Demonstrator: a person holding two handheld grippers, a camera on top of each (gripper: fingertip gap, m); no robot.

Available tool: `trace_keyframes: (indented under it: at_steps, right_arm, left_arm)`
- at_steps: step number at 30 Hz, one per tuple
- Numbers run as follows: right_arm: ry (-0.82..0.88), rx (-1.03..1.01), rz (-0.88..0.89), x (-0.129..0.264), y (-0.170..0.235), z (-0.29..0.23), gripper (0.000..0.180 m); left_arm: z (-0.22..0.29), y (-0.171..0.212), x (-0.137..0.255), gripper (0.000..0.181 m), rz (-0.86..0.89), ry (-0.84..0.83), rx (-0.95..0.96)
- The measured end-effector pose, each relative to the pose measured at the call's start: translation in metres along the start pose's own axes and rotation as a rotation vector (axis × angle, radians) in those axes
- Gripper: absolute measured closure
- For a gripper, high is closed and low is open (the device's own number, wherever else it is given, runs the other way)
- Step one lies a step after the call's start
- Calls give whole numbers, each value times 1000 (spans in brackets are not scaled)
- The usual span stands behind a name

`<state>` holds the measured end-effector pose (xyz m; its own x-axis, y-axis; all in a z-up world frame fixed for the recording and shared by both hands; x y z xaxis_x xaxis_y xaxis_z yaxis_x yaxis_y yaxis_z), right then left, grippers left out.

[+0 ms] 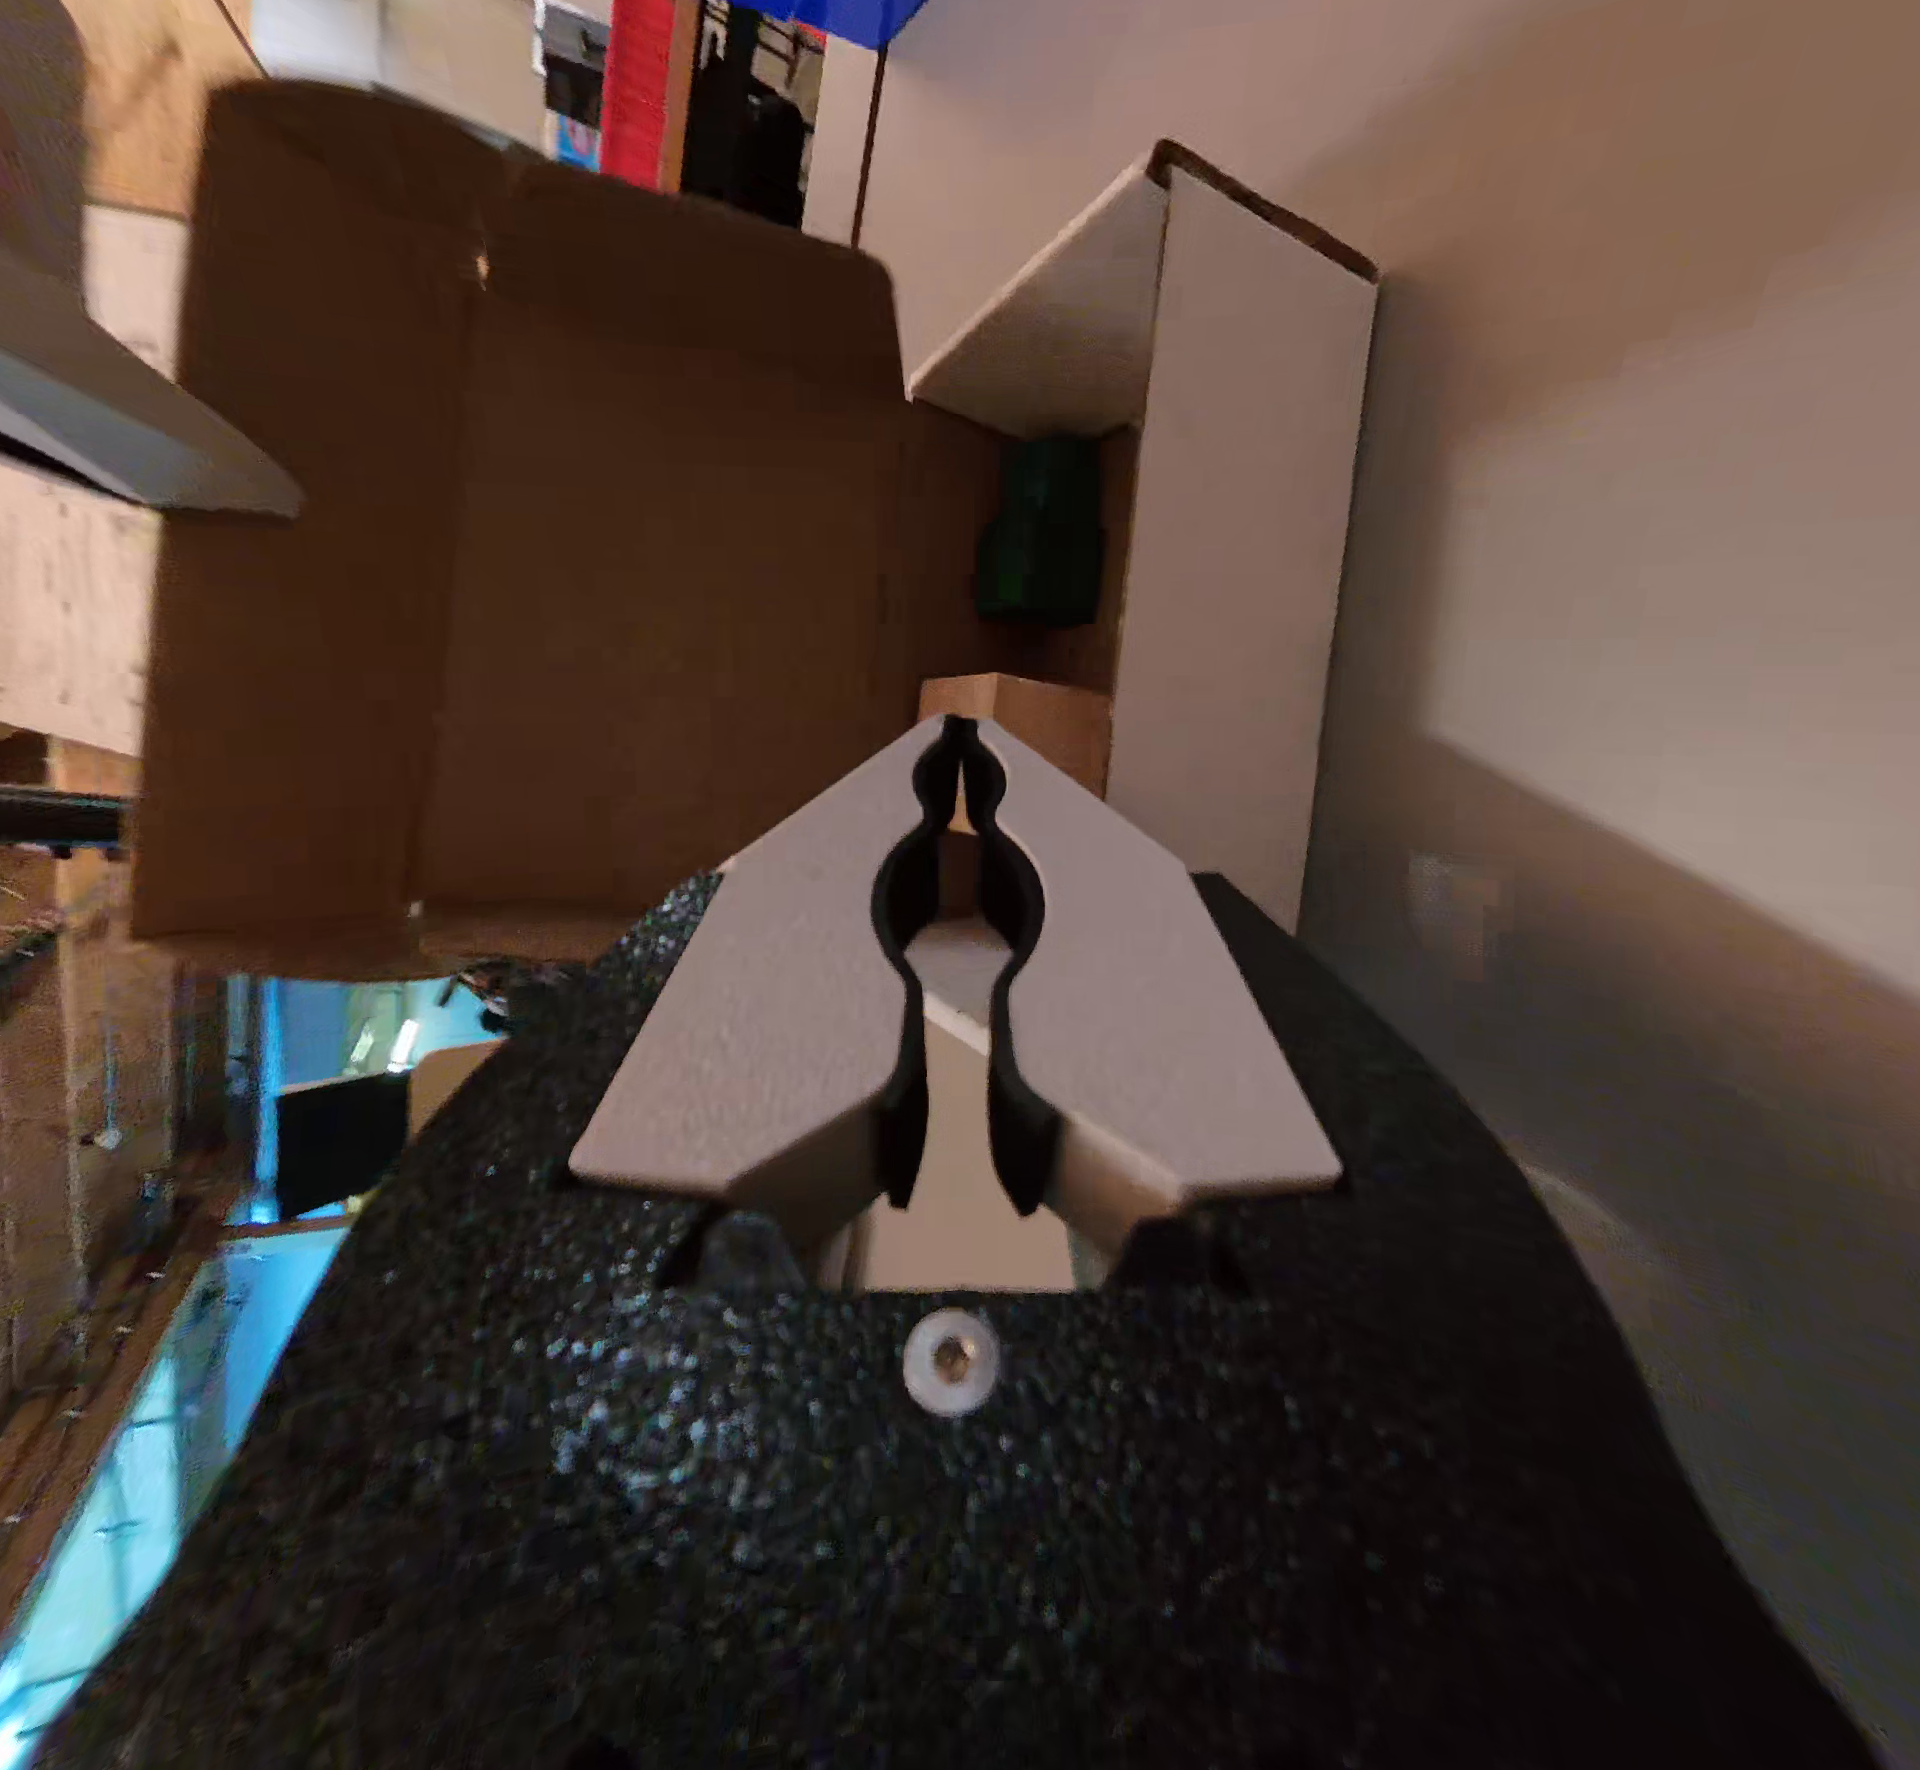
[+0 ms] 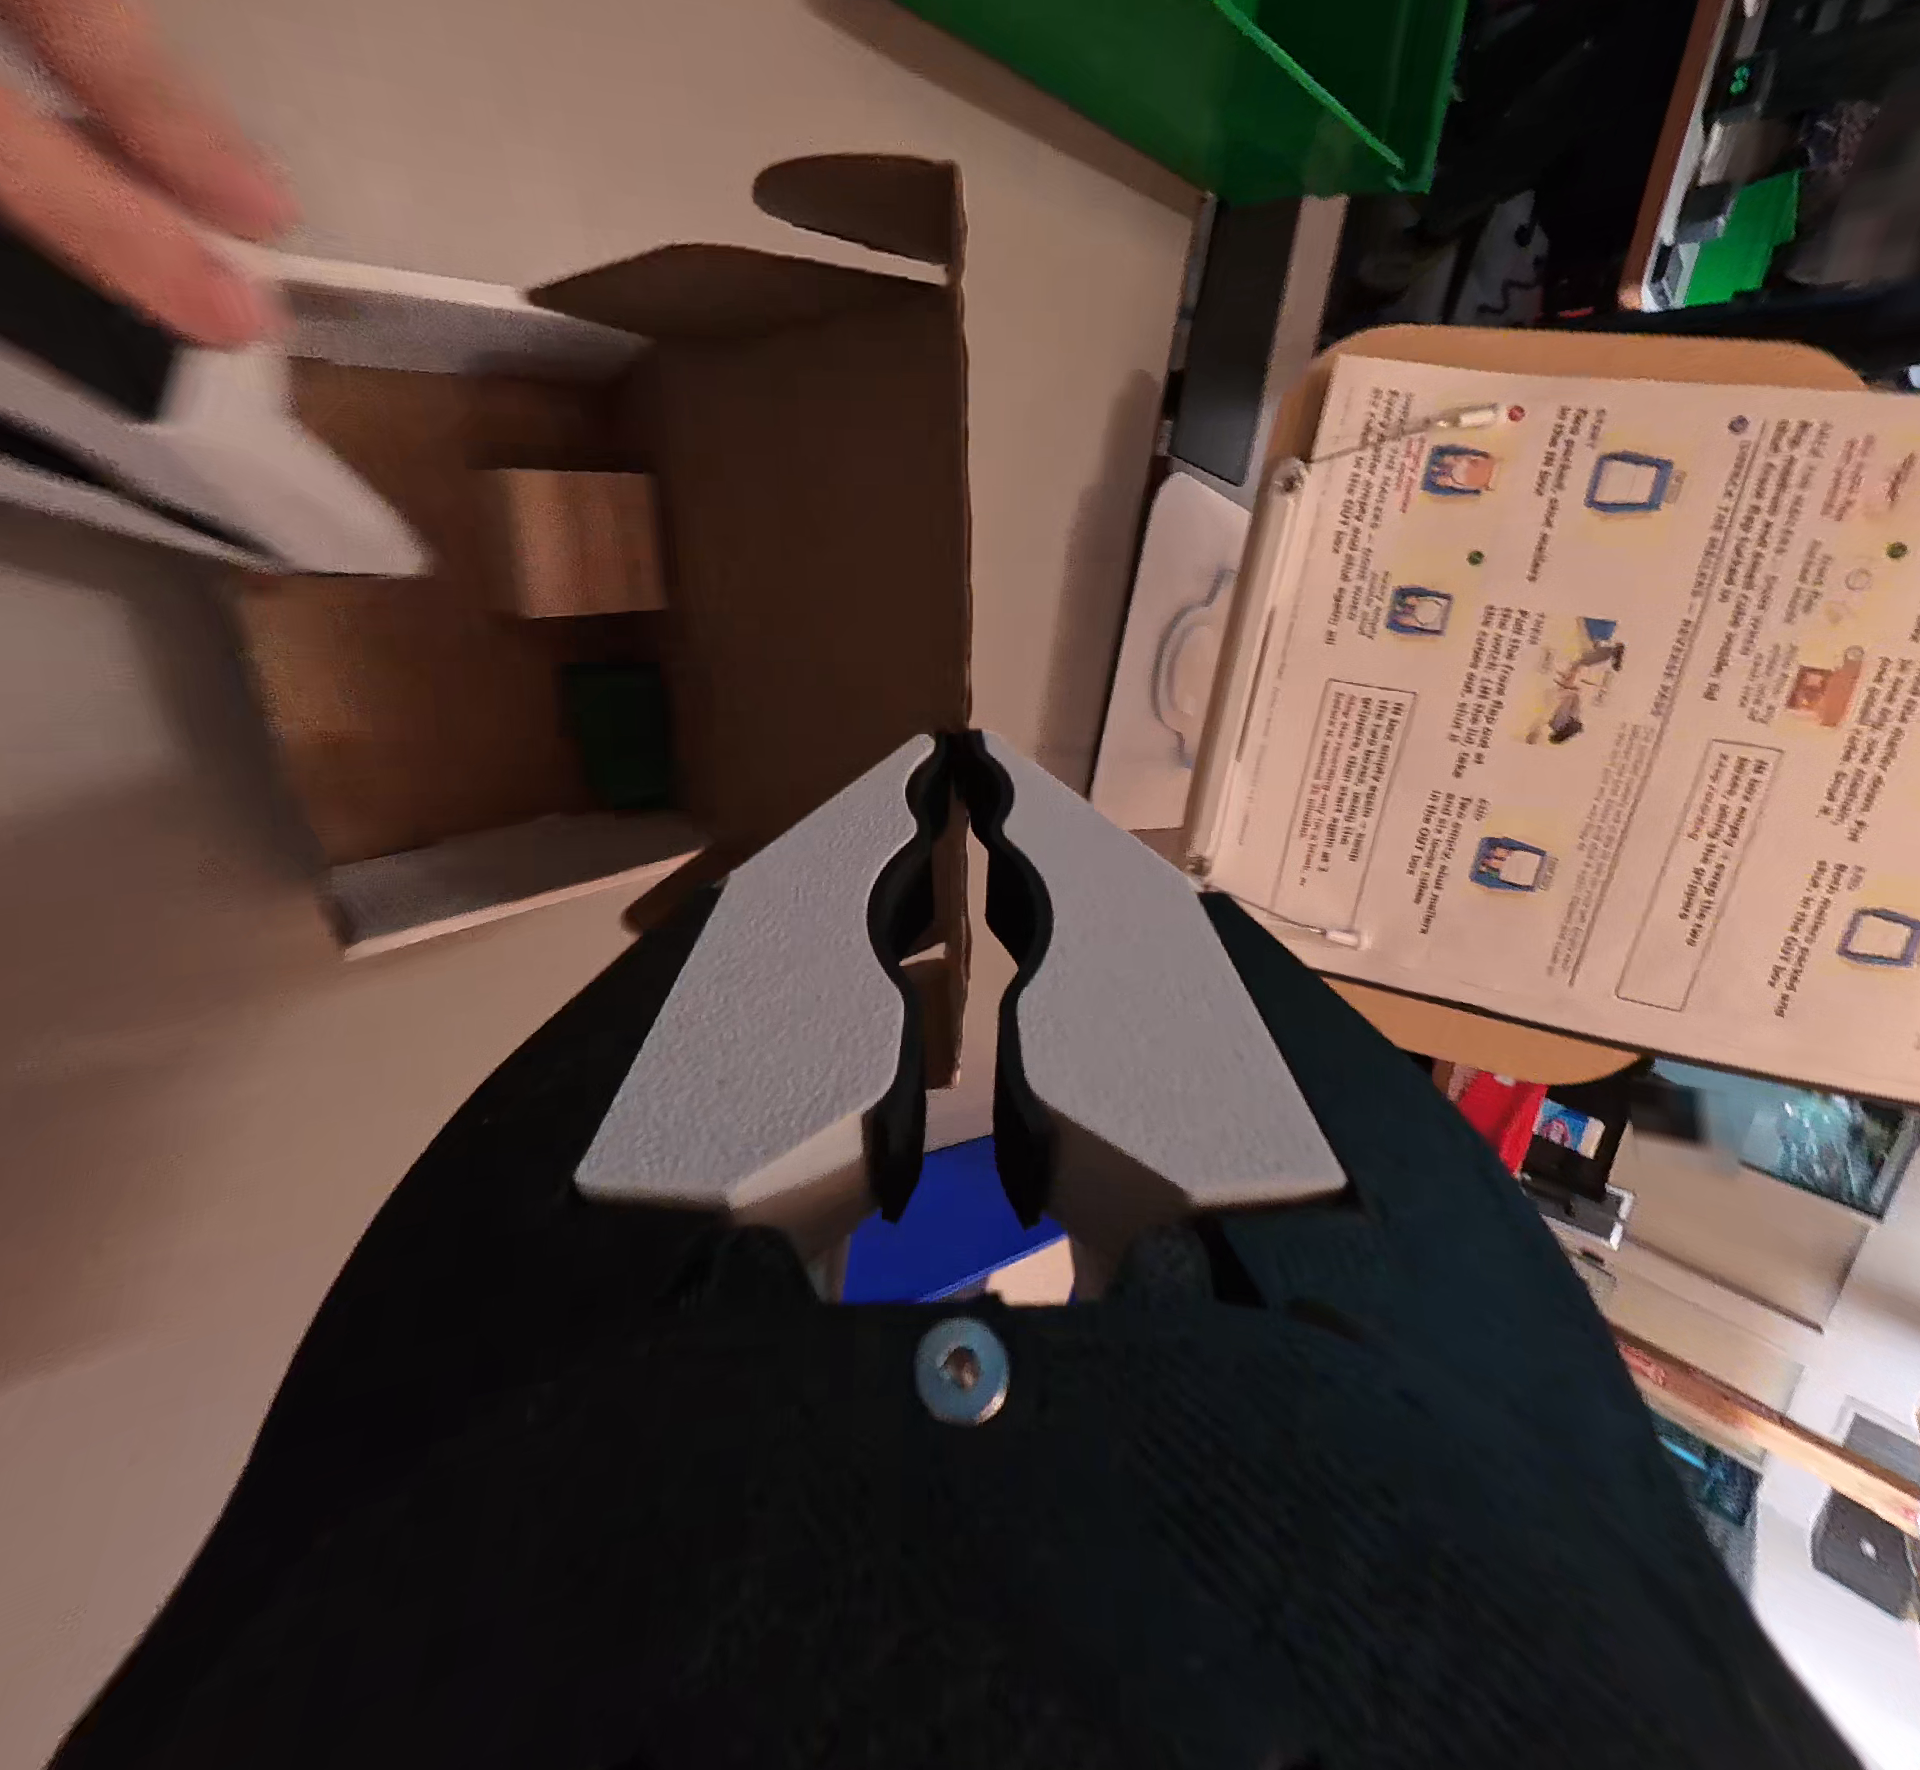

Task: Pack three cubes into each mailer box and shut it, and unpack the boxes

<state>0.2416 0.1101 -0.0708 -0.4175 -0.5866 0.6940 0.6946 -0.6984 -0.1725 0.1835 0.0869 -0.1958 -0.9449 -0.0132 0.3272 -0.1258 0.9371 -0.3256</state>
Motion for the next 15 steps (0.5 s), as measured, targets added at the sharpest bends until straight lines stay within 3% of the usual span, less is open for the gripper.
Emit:
trace_keyframes:
  at_steps: [3, 7, 15]
  right_arm:
    - [47, -46, -43, -35, 18, 26, 173]
    - [106, -20, -183, -93, 58, 41, 156]
    - [73, -134, -147, -168, 83, -1, 160]
  left_arm:
    - [3, 1, 1, 181, -12, -20, -75]
    - [4, 3, 2, 181, 23, 7, 33]
    - [3, 4, 2, 181, 29, 7, 80]
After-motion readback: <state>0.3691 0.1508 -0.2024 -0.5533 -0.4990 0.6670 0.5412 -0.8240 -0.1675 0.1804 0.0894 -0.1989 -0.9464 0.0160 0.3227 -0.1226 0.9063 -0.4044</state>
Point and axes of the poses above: each gripper's, where its closed fingertips meet, x back along the fingers, y out of its underside, z = x × y across the jaws, the point moved 1 cm from there along x, back along the fingers, and after that the axes turned 1 degree about z, right-handed, at the moved point
